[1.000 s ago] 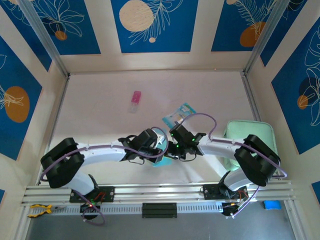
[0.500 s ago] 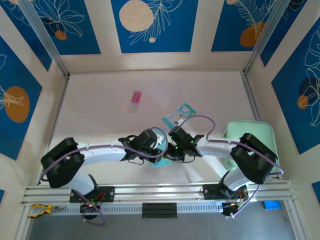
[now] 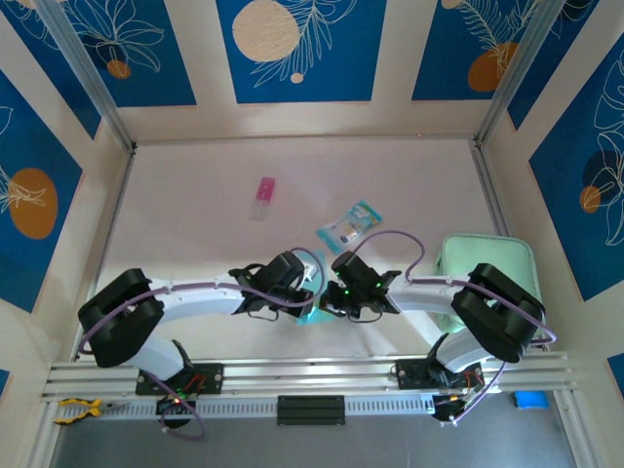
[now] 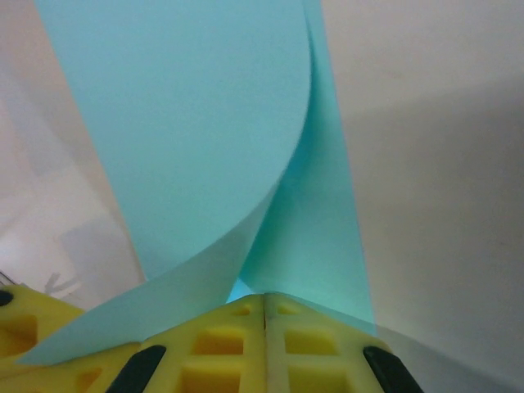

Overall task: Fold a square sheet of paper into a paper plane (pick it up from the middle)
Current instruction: Fold the triangle a second time at the center of the table.

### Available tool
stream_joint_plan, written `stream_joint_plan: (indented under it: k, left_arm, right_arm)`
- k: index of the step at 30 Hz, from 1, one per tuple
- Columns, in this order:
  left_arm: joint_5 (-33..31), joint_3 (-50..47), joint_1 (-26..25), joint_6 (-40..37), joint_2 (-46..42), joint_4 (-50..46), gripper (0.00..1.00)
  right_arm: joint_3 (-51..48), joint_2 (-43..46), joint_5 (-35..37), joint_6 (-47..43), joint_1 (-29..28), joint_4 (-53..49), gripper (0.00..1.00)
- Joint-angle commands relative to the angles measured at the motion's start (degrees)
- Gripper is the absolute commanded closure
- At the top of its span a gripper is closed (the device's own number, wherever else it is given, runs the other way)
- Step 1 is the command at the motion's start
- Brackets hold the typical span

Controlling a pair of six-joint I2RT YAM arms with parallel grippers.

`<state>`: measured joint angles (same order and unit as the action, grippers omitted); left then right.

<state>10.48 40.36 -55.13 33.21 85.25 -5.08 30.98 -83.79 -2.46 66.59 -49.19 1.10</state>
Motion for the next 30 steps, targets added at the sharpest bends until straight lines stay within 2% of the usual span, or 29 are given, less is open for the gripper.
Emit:
stream_joint_plan:
  k: [1, 6, 15, 30]
  left_arm:
    - [-0.4, -0.5, 0.7, 0.9, -1.2, 0.7, 1.00]
    - [-1.0, -0.2, 1.3, 0.3, -1.5, -0.3, 1.00]
    - [0.2, -1.2, 4.2, -0.7, -0.2, 0.3, 1.00]
    - [-4.6, -0.5, 4.7, -3.9, 1.8, -1.9, 1.00]
  right_arm:
    - [-0.9, 0.1, 1.0, 1.1, -0.4, 1.5, 0.96]
    - [-1.2, -0.9, 2.4, 1.0, -0.3, -3.9, 0.97]
    - [-1.6, -0.6, 0.5, -1.5, 1.0, -5.6, 0.99]
    - [0.3, -1.1, 0.2, -2.3, 1.0, -7.6, 0.99]
